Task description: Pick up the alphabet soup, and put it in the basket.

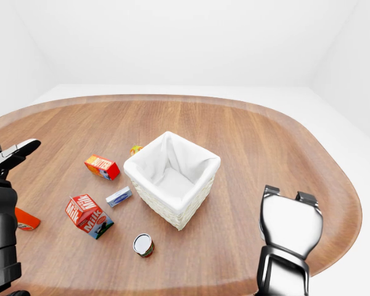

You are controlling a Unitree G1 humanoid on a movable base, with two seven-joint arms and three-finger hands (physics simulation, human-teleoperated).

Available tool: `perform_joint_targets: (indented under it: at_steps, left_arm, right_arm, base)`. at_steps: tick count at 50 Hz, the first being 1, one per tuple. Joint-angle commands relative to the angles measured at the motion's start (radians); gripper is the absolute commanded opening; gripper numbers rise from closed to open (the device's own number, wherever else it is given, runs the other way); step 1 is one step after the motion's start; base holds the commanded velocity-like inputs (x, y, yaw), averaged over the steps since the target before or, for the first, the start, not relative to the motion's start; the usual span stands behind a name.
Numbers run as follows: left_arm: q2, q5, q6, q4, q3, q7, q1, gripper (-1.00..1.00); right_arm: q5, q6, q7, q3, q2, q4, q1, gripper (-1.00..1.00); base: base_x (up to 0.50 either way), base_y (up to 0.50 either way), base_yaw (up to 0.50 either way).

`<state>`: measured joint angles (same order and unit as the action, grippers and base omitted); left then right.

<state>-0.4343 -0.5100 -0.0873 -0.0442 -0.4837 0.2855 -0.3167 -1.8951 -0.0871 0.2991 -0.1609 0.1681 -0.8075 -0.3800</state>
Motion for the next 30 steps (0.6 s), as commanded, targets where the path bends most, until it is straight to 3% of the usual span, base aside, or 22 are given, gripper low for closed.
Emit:
perform_joint_targets:
  at_steps: [1, 11, 17, 21, 26, 30]
  left_arm:
    - [0.001, 0.002, 0.000, -0.006, 0.003, 0.000, -0.002, 1.00]
    - [-0.001, -0.002, 0.000, 0.008, -0.001, 0.002, 0.002, 1.00]
    - [0.000, -0.002, 0.000, 0.008, -0.002, 0.001, 0.003, 1.00]
    - [-0.001, -0.002, 0.000, 0.002, -0.001, 0.000, 0.002, 1.00]
    - [0.000, -0.004, 0.000, 0.012, -0.004, 0.001, 0.005, 1.00]
    - [0.001, -0.004, 0.000, 0.018, -0.005, 0.000, 0.008, 1.00]
  right_arm:
    - [-0.077, 0.000, 0.116, 0.012, -0.012, -0.030, 0.142, -1.00]
    - [-0.077, 0.000, 0.199, -0.036, -0.060, 0.009, 0.289, -1.00]
    - [-0.077, 0.000, 0.265, -0.032, -0.133, 0.037, 0.360, -1.00]
    - [-0.077, 0.000, 0.372, -0.054, -0.227, 0.055, 0.467, -1.00]
    - [-0.077, 0.000, 0.399, -0.017, -0.298, 0.094, 0.526, -1.00]
    - [-0.077, 0.000, 0.399, 0.027, -0.310, 0.124, 0.589, -1.00]
  base:
    - [0.00, 0.00, 0.00]
    - [0.00, 0.00, 0.00]
    - [0.00, 0.00, 0.00]
    - [0.00, 0.00, 0.00]
    - [0.00, 0.00, 0.00]
    - [0.00, 0.00, 0.00]
